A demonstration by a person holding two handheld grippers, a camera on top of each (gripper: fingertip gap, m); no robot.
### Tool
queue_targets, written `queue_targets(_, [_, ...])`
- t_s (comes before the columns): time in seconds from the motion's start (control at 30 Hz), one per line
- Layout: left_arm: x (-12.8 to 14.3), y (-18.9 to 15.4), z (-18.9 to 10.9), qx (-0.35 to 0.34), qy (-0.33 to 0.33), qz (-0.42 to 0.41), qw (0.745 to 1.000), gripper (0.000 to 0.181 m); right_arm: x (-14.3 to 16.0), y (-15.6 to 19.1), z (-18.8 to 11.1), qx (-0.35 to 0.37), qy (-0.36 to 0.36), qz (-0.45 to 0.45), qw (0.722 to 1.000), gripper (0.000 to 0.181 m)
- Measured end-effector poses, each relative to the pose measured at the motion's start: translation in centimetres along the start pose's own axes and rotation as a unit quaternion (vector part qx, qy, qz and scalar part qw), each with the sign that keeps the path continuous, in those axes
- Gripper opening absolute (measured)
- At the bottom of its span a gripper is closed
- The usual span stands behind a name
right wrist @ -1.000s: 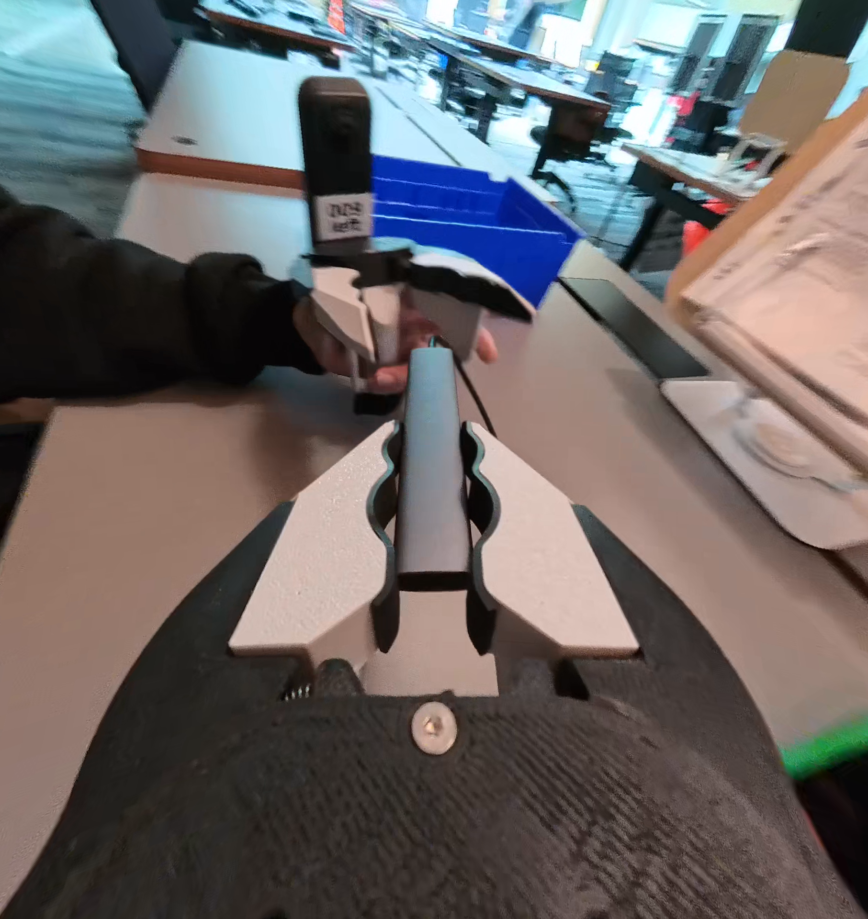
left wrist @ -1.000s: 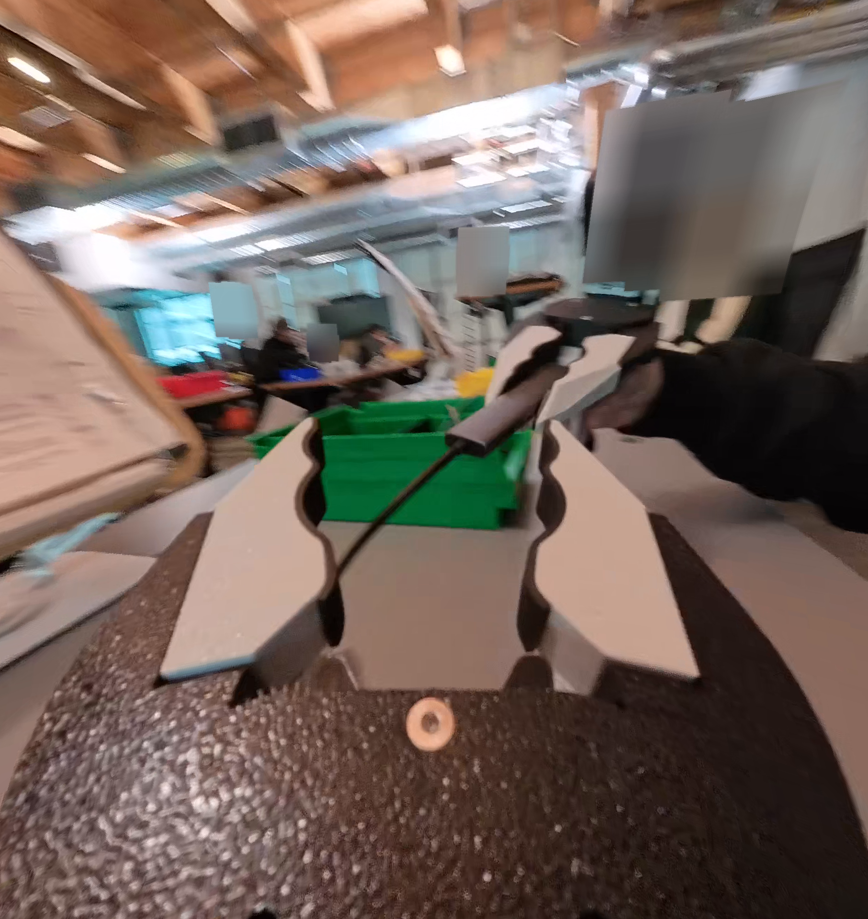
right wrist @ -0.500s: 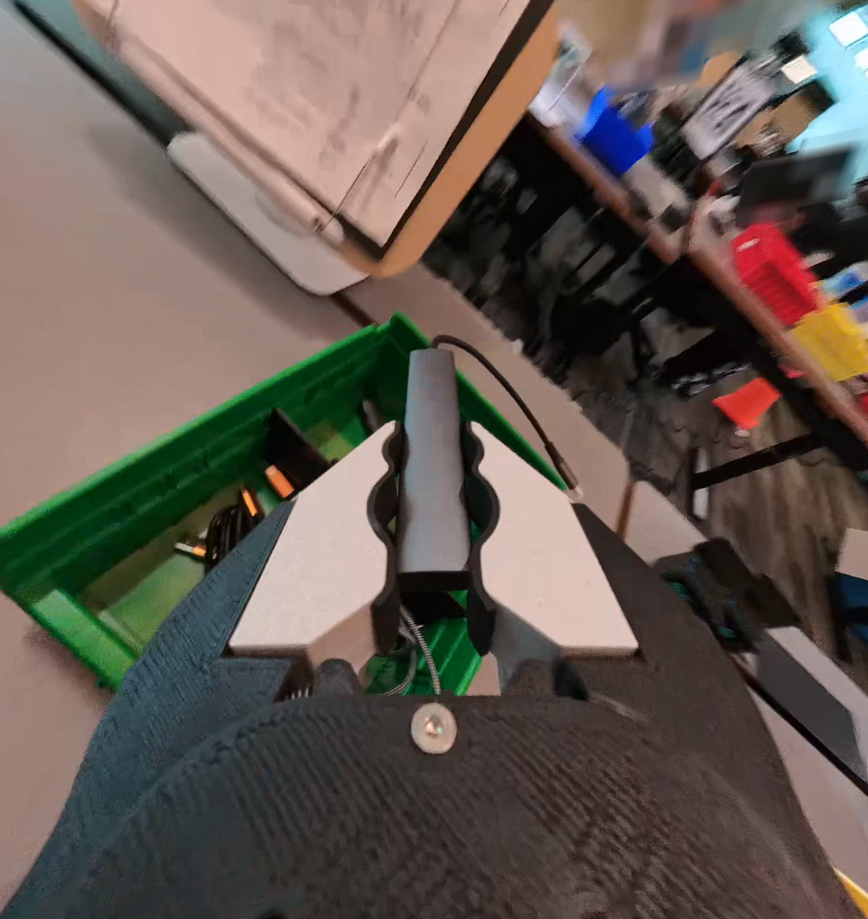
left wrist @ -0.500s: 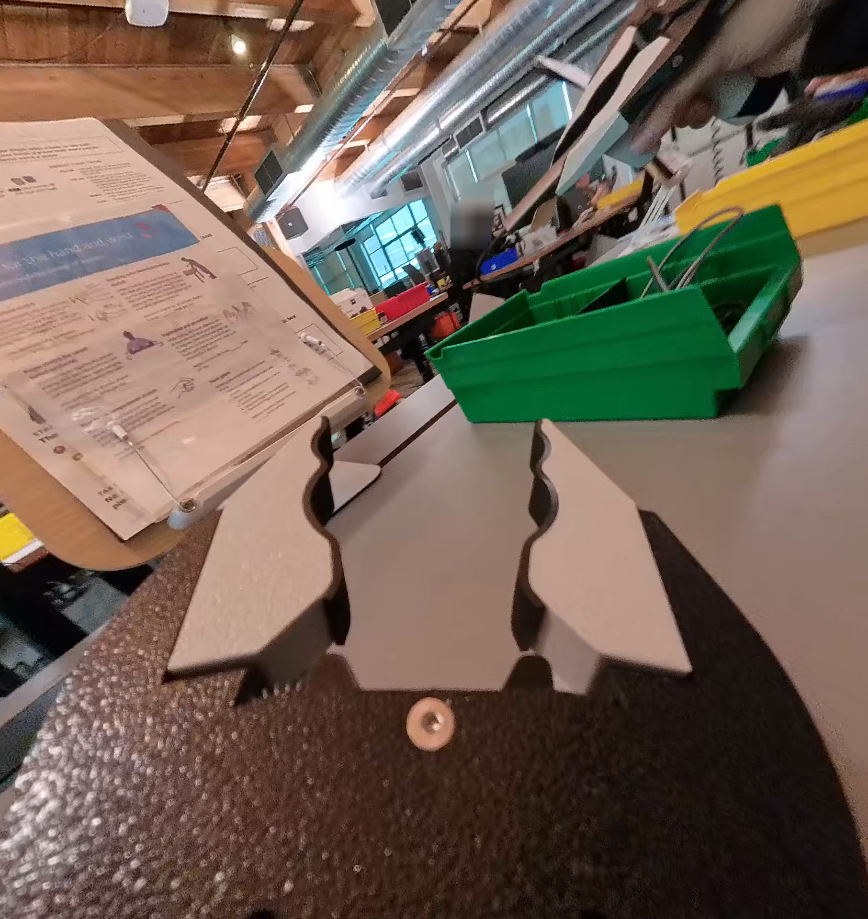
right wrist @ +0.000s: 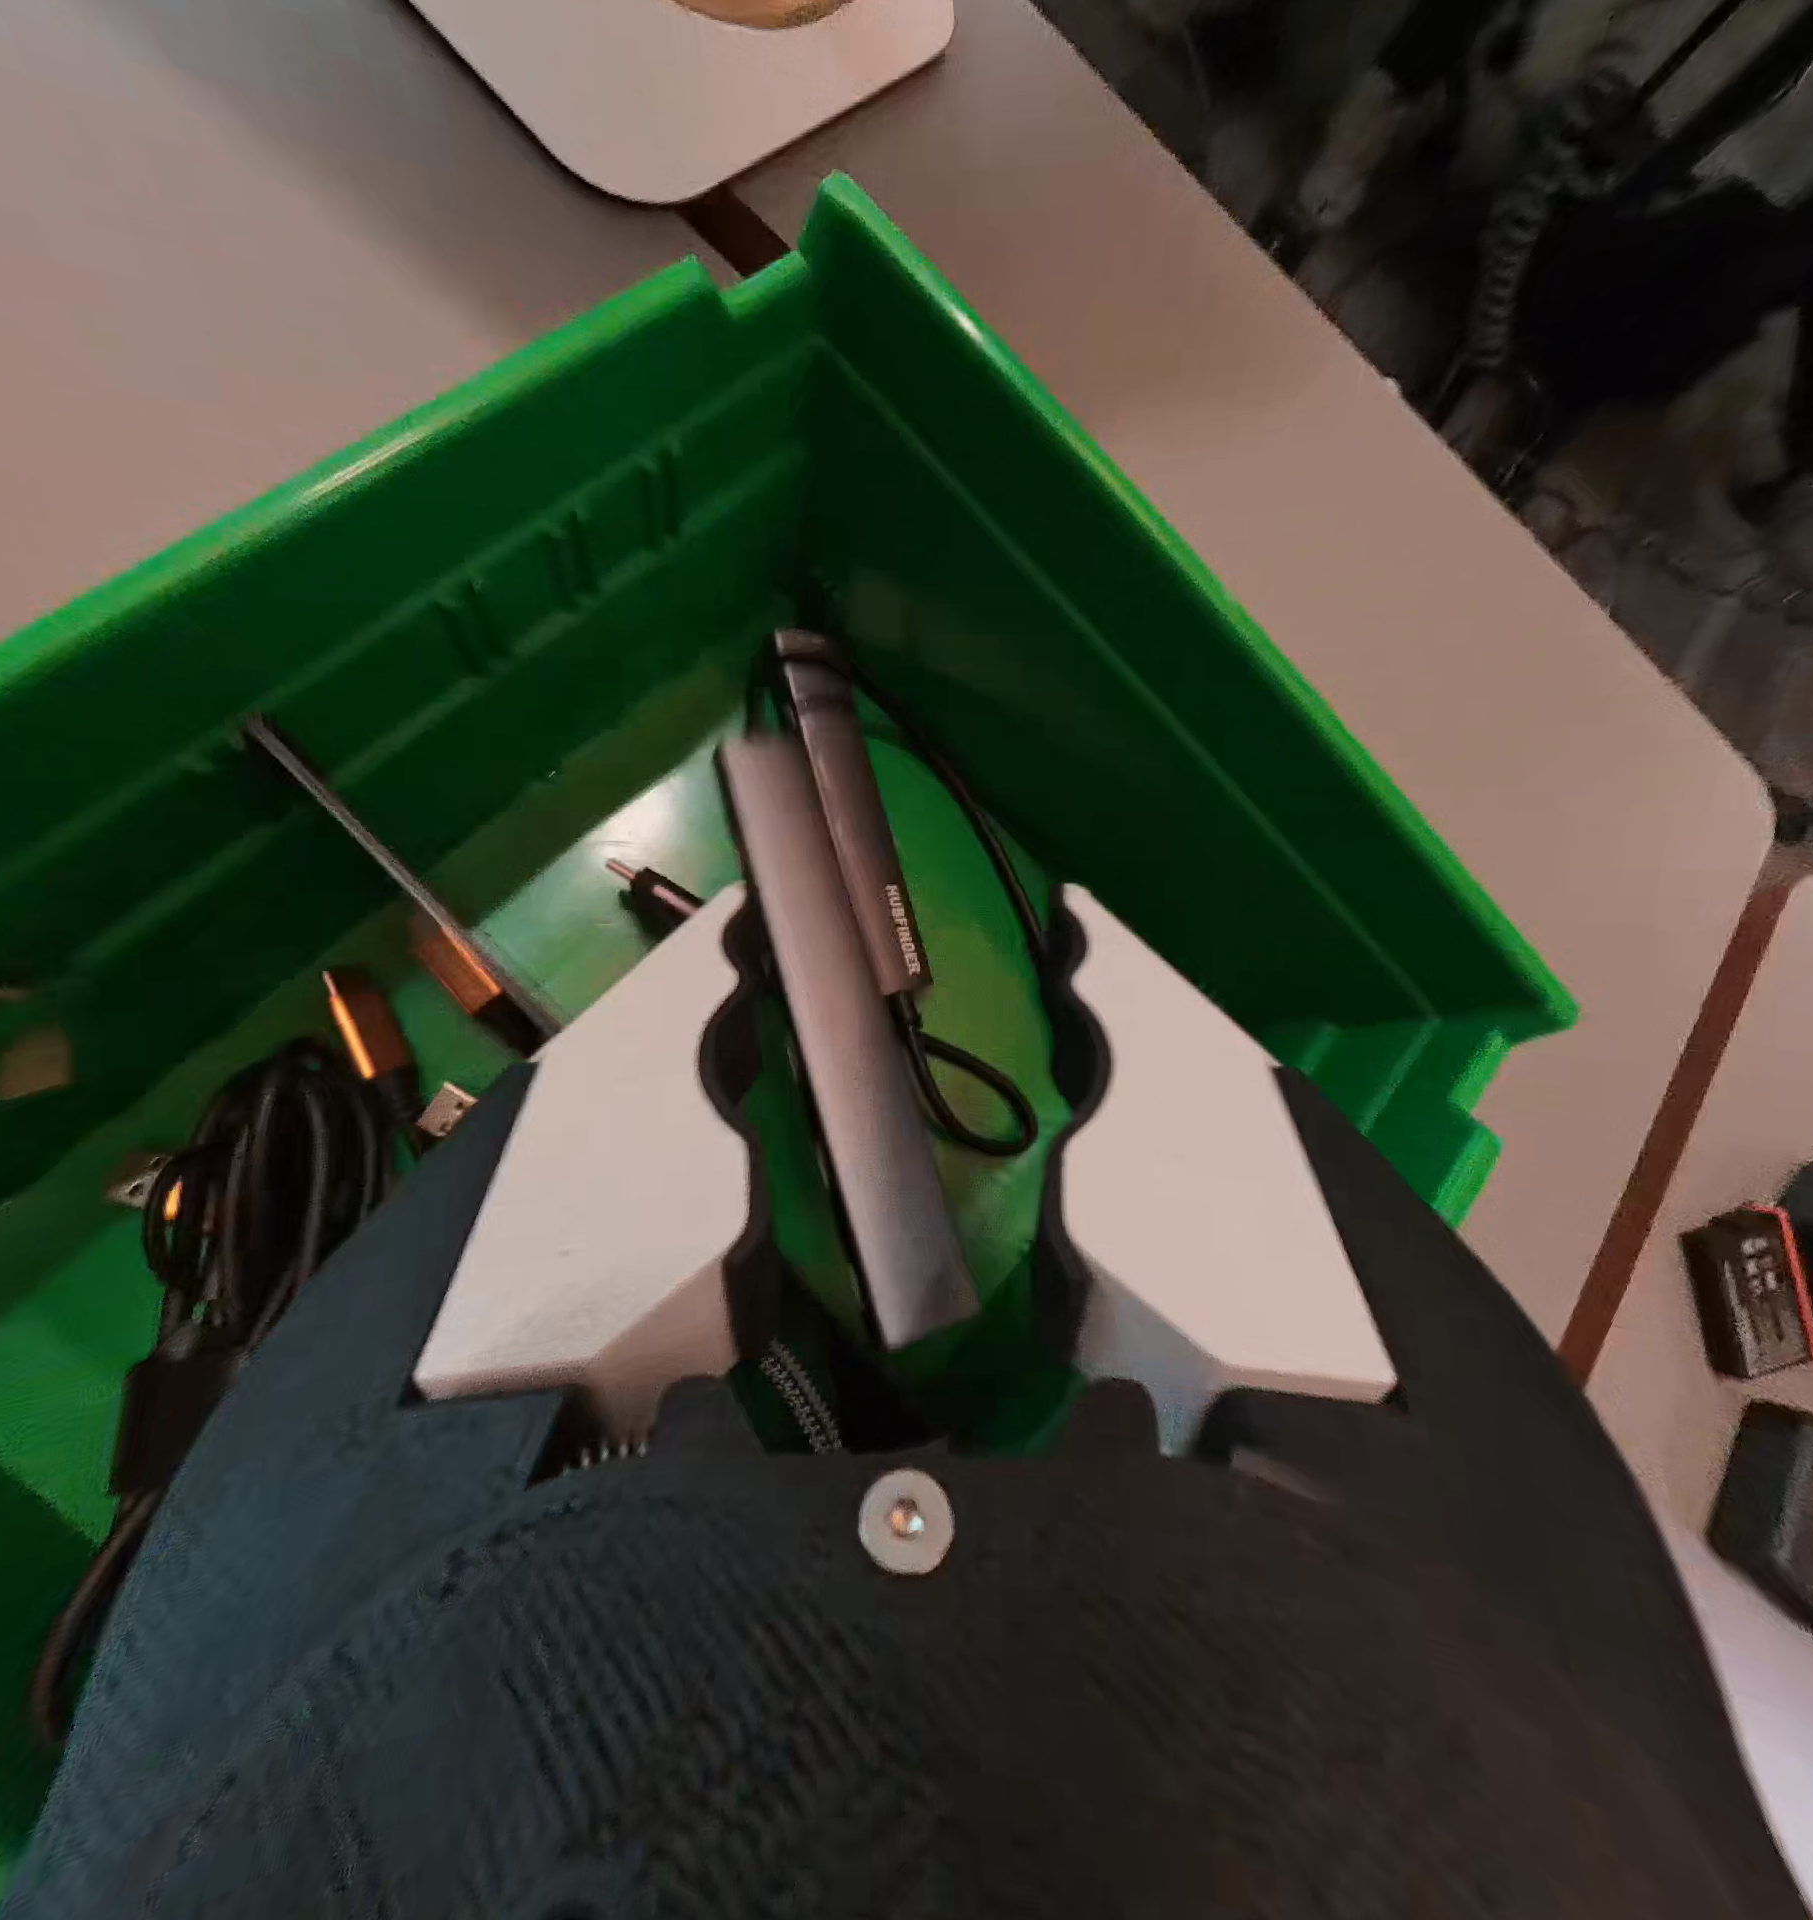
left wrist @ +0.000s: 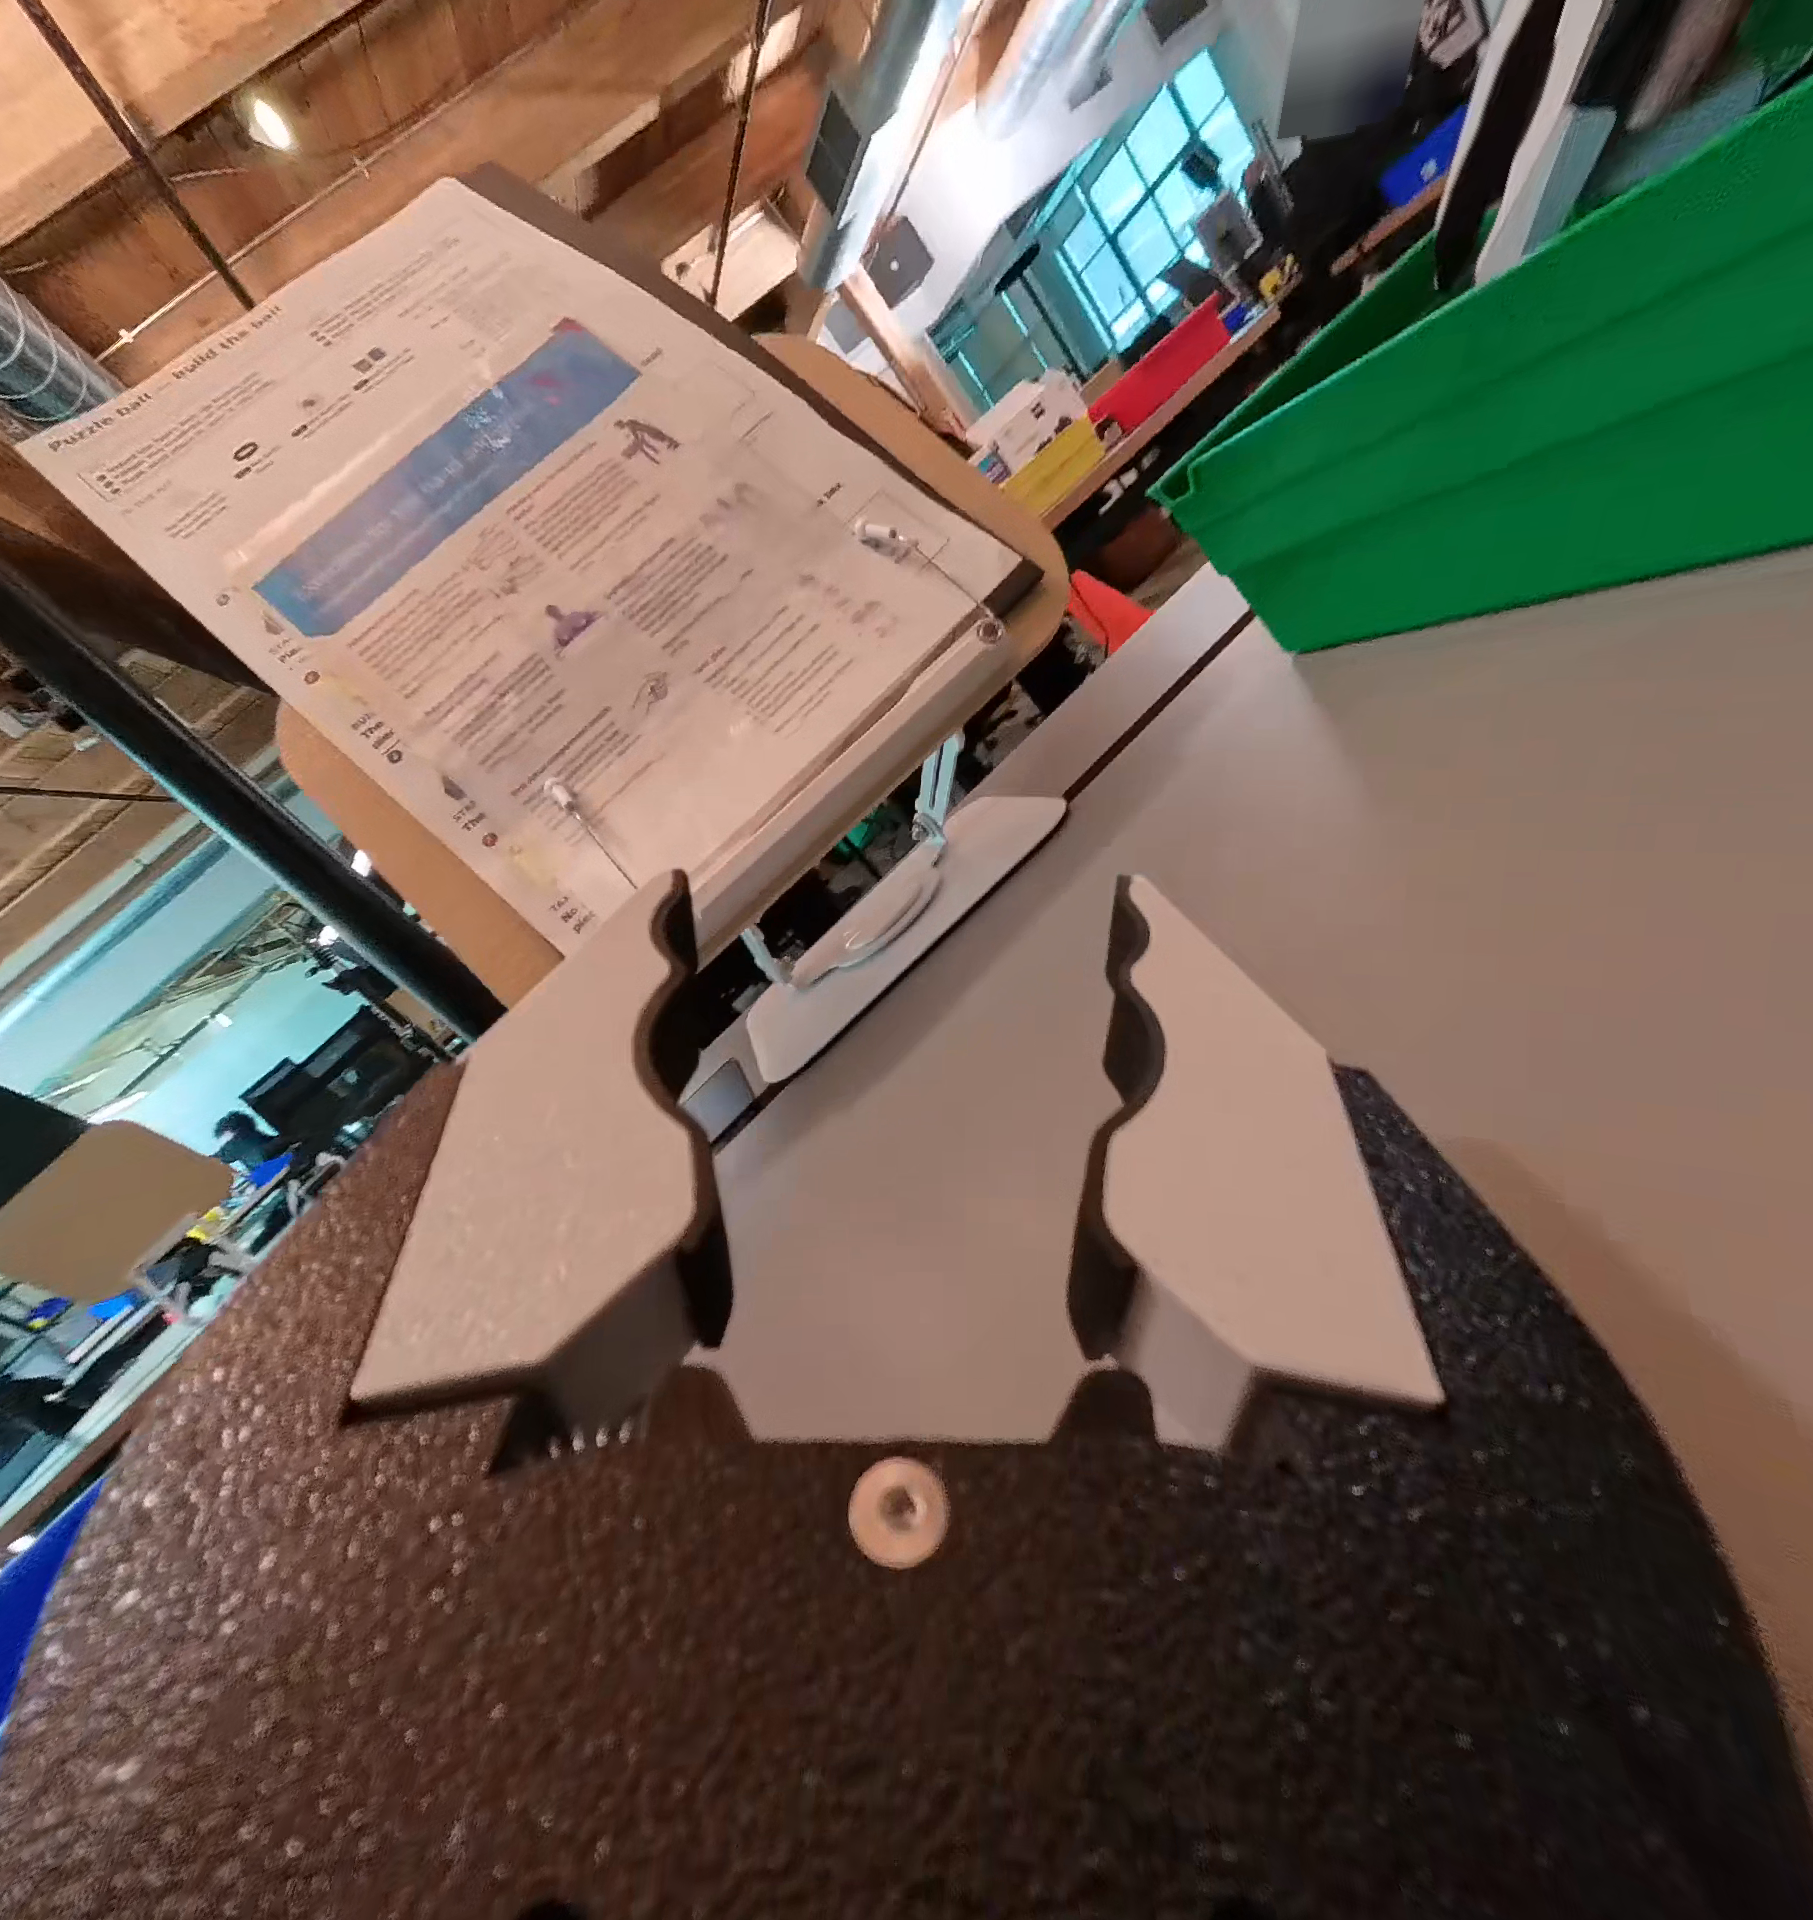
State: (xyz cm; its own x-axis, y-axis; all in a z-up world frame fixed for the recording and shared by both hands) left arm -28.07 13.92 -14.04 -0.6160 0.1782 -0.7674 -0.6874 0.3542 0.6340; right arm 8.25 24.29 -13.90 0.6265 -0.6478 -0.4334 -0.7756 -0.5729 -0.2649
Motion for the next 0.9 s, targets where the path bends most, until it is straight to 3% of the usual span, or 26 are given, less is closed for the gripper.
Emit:
queue_targets(0.2, [0.3, -0.6, 1.0, -0.012, 0.038, 0.031, 0.999, 0.077, -1.0, -1.2, -2.3, 0.042, -0.061, -0.024, 0.997, 0.087])
queue_targets(0.4, [-1.0, -0.9, 2.3, -0.018, 0.040, -0.015, 0.999, 0.079, -1.8, -2.6, -10.8, 0.042, -0.254, 0.044, 0.965, 0.086])
queue_targets(0.53, [-1.5, -0.7, 3.6, -0.040, 0.053, -0.065, 0.996, 0.083, -3.1, -2.1, -15.3, 0.058, -0.339, 0.091, 0.935, 0.088])
queue_targets(0.6, [-1.6, -0.4, 4.1, -0.057, 0.057, -0.082, 0.993, 0.084, -4.6, 0.7, -16.8, 0.030, -0.370, 0.088, 0.924, 0.089])
queue_targets(0.7, [-1.7, 0.8, 4.3, -0.089, 0.048, -0.141, 0.985, 0.085, -8.6, 9.5, -17.2, -0.081, -0.406, 0.048, 0.909, 0.086])
queue_targets(0.8, [-1.4, 1.3, 4.3, -0.078, 0.044, -0.195, 0.977, 0.086, -11.6, 19.6, -14.2, -0.204, -0.379, -0.011, 0.903, 0.082])
queue_targets(0.9, [-1.0, 1.6, 3.7, -0.076, 0.042, -0.204, 0.975, 0.080, -12.5, 24.3, -10.1, -0.205, -0.351, 0.009, 0.914, 0.087])
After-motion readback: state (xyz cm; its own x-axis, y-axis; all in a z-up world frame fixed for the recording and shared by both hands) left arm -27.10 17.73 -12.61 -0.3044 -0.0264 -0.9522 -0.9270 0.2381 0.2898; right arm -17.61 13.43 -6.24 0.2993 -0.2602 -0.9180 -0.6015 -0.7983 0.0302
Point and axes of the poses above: each gripper's, where its closed fingertips meet, z out along the fingers, x out of its underside, y = z × x across the jaws, the point moved 4 cm from there along -z, back along the fingers, and after that the axes turned 15 degrees about y, right-handed, at the moved point
